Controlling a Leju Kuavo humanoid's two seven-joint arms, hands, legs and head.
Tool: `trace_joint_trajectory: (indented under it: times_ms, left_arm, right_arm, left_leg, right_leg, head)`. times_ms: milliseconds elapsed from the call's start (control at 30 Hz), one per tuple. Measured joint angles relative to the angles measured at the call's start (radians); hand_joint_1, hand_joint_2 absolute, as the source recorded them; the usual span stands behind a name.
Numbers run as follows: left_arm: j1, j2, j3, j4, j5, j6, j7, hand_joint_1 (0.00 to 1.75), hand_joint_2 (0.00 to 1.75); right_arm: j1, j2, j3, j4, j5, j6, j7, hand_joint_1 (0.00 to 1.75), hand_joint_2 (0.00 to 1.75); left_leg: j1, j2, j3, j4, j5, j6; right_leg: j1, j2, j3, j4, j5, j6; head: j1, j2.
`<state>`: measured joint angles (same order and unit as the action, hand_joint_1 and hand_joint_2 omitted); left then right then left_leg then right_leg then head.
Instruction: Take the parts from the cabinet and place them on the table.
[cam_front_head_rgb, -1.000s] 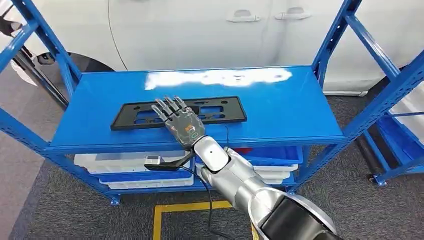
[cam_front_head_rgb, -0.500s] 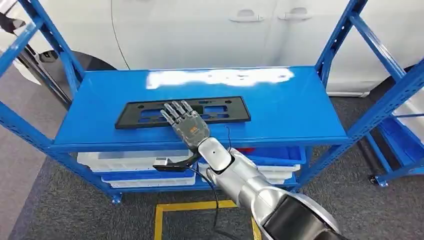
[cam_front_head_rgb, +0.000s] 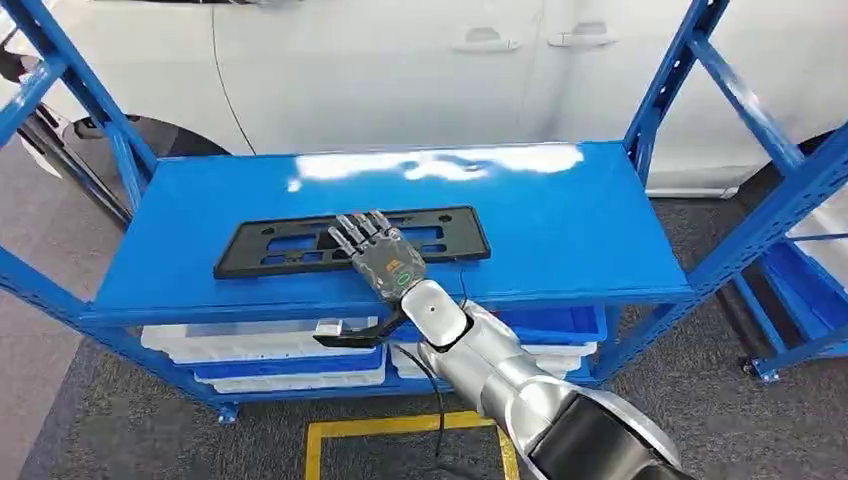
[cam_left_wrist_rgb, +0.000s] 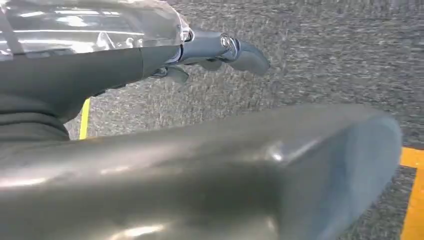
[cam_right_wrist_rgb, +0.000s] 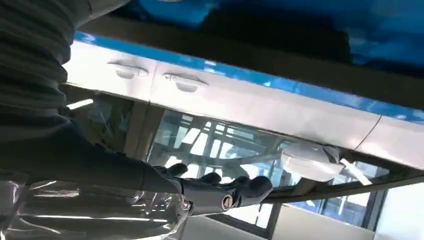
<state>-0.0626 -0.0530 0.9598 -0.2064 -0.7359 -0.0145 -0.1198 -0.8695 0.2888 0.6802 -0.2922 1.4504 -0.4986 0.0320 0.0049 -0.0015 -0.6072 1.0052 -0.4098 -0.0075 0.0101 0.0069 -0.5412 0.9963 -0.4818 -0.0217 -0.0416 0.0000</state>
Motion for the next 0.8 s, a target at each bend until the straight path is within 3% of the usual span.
trace_joint_trajectory:
  times_ms: [67,133,167,233,267,300,333,400,433,467,567,633,667,700,767,800]
  left_arm:
    - [0.004,0.0,0.001,0.0,0.0,0.0,0.0,0.0,0.0]
    - [0.003,0.0,0.001,0.0,-0.002,0.0,-0.001,0.0,0.0]
    - [0.002,0.0,0.001,0.0,-0.002,0.0,-0.002,0.0,0.0]
    - [0.001,0.0,0.001,0.0,-0.003,0.0,-0.002,0.0,0.0]
    - [0.003,0.0,0.002,0.0,-0.003,0.0,-0.002,0.0,0.0]
    - [0.004,0.0,0.002,0.0,-0.003,0.0,-0.002,0.0,0.0]
    - [0.005,0.0,0.002,0.0,-0.003,0.0,-0.002,0.0,0.0]
    - [0.004,0.0,0.003,0.0,-0.003,0.0,-0.002,0.0,0.0]
    - [0.004,0.0,0.002,0.0,-0.003,0.0,-0.002,0.0,0.0]
    - [0.002,-0.002,0.003,0.0,-0.003,0.0,-0.002,0.0,0.0]
    - [0.0,-0.001,0.006,0.0,-0.003,0.002,-0.005,0.0,0.0]
    - [-0.002,-0.003,0.007,0.0,-0.003,0.002,-0.007,0.0,0.0]
    - [-0.004,-0.004,0.007,0.0,-0.003,0.001,-0.008,0.0,0.0]
    - [-0.006,-0.004,0.007,0.0,-0.003,0.001,-0.009,0.0,0.0]
    - [-0.006,-0.001,0.008,0.0,-0.003,0.001,-0.011,0.0,0.0]
    - [-0.004,-0.001,0.009,0.0,-0.003,0.0,-0.012,0.0,0.0]
  right_arm:
    - [0.003,0.0,0.0,0.0,0.001,-0.001,-0.002,0.0,1.75]
    - [0.001,0.0,0.0,0.0,0.002,-0.002,-0.004,0.0,1.75]
    - [-0.001,0.0,0.0,0.0,0.002,-0.002,-0.005,0.0,1.75]
    - [0.003,-0.001,0.001,0.001,0.002,0.0,-0.009,0.0,1.75]
    - [0.008,-0.002,0.001,0.003,0.003,0.001,-0.012,0.0,1.75]
    - [0.012,-0.003,0.001,0.003,0.003,0.002,-0.014,0.0,1.75]
    - [0.014,-0.004,0.001,0.003,0.005,0.005,-0.018,0.0,1.75]
    - [0.014,-0.004,0.002,0.003,0.01,0.015,-0.023,0.0,1.75]
    - [0.014,-0.004,0.002,0.004,0.015,0.018,-0.026,0.0,1.75]
    - [0.014,-0.005,0.003,0.005,0.018,0.023,-0.029,0.0,1.75]
    - [0.016,-0.003,0.006,0.006,0.022,0.037,-0.041,0.0,1.75]
    - [0.013,0.004,0.006,0.005,0.022,0.055,-0.047,0.0,1.75]
    - [0.012,0.009,0.007,0.005,0.021,0.066,-0.052,0.0,1.75]
    - [0.012,0.012,0.008,0.005,0.022,0.074,-0.055,0.0,1.75]
    - [0.014,0.017,0.01,0.006,0.021,0.093,-0.062,1.66,1.75]
    - [0.016,0.018,0.011,0.006,0.021,0.098,-0.067,1.75,1.75]
  left_leg:
    - [0.0,-0.001,0.003,-0.008,-0.006,0.011]
    - [0.009,-0.003,0.024,-0.02,-0.008,0.019]
    - [0.009,-0.003,0.028,-0.021,-0.012,0.025]
    - [0.009,-0.003,0.038,-0.021,-0.022,0.029]
    - [0.009,-0.004,0.044,-0.02,-0.029,0.028]
    - [0.009,-0.005,0.053,-0.02,-0.036,0.028]
    - [0.009,-0.006,0.063,-0.019,-0.043,0.027]
    - [0.009,-0.007,0.089,-0.018,-0.061,0.021]
    - [0.009,-0.007,0.098,-0.019,-0.071,0.016]
    - [0.006,-0.007,0.103,-0.015,-0.075,0.01]
    - [0.006,-0.006,0.105,-0.008,-0.08,-0.01]
    - [0.008,-0.004,0.105,0.014,-0.1,-0.017]
    - [0.009,-0.004,0.084,0.062,-0.124,-0.023]
    - [0.011,-0.004,0.042,0.138,-0.158,-0.028]
    - [0.011,-0.004,-0.047,0.282,-0.215,-0.033]
    - [0.012,-0.004,-0.071,0.305,-0.212,-0.033]
  right_leg:
    - [0.0,-0.001,0.005,0.006,0.003,0.009]
    - [0.0,-0.001,-0.005,0.041,-0.015,0.023]
    - [-0.003,-0.001,-0.037,0.097,-0.04,0.027]
    - [-0.009,-0.001,-0.138,0.256,-0.099,0.036]
    - [-0.011,-0.001,-0.183,0.316,-0.112,0.038]
    - [-0.014,-0.002,-0.205,0.327,-0.098,0.038]
    - [-0.016,-0.002,-0.202,0.292,-0.059,0.039]
    - [-0.016,-0.002,-0.147,0.125,0.062,0.033]
    - [-0.013,-0.002,-0.12,0.033,0.125,0.025]
    - [-0.004,-0.001,-0.121,0.026,0.094,0.02]
    - [-0.003,0.0,-0.117,0.013,0.097,0.0]
    - [-0.011,0.001,-0.092,0.003,0.093,-0.011]
    - [-0.012,0.0,-0.087,0.002,0.088,-0.016]
    - [-0.011,0.0,-0.085,0.002,0.085,-0.019]
    - [-0.008,0.0,-0.083,0.002,0.079,-0.022]
    - [-0.008,0.0,-0.081,0.003,0.076,-0.022]
  head:
    - [0.0,0.0]
    - [0.0,0.0]
    - [0.0,0.0]
    - [0.0,0.0]
    - [0.0,0.0]
    - [0.0,0.0]
    - [0.0,0.0]
    - [0.0,0.0]
    - [0.0,0.0]
    - [0.0,0.0]
    - [0.0,0.0]
    - [0.0,0.0]
    - [0.0,0.0]
    - [0.0,0.0]
    - [0.0,0.0]
    - [0.0,0.0]
